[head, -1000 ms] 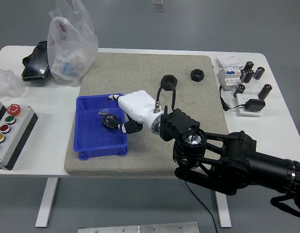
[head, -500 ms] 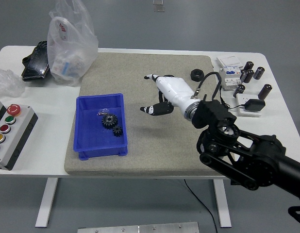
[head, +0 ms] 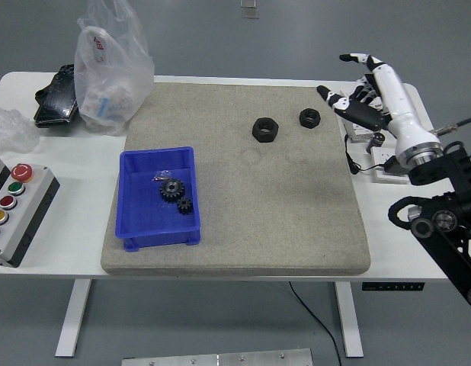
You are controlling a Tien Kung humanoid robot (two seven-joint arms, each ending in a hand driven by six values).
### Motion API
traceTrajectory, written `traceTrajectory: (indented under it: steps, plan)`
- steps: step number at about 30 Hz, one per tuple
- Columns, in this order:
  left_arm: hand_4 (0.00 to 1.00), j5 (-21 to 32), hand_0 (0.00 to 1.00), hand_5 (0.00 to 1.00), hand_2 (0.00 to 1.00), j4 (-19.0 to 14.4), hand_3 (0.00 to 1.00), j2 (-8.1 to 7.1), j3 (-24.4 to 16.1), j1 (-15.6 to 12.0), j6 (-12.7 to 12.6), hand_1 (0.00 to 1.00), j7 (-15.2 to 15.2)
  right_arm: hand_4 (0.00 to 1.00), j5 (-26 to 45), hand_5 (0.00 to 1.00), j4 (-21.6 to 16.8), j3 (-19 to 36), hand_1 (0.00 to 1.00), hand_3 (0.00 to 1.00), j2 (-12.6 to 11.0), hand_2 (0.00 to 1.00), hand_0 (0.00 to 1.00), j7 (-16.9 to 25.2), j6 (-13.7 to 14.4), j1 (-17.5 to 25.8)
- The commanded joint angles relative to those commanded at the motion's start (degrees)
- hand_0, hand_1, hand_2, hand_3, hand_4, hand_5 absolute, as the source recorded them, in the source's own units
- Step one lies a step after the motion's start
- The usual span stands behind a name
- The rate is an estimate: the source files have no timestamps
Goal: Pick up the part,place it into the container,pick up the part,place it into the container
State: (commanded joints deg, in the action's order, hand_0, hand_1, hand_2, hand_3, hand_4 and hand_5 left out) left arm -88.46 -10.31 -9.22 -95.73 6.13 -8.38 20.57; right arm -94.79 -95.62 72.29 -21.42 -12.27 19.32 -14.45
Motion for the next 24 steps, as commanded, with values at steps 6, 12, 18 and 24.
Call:
traceTrajectory:
  steps: [6,12,18,24]
  plan:
    - [0.804,-1.66,0.827,0.466,0.758,0.00,0.842,0.71,-0.12,0.71,0.36,0.731,0.03,0.816,4.27,0.509,-0.21,11.18,0.375,0.707,0.71,0.447,0.289,4.70,2.35,6.88]
    - [0.802,0.39,0.827,0.463,0.758,0.00,0.842,0.48,0.56,-0.64,0.00,0.731,-0.16,0.808,5.02,0.508,-0.35,18.94,0.432,0.696,1.72,0.528,0.335,6.23,4.03,8.42]
    - [0.806,2.68,0.827,0.466,0.758,0.00,0.843,0.54,0.84,-2.56,-0.52,0.731,-0.06,0.799,4.63,0.510,-0.03,19.97,0.465,0.692,2.32,0.537,0.358,6.22,4.22,8.15]
    - [0.807,3.82,0.827,0.463,0.758,0.00,0.843,1.26,0.49,-2.91,-0.78,0.731,-0.21,0.791,4.52,0.507,0.64,19.88,0.501,0.691,2.51,0.583,0.368,6.02,4.27,7.68]
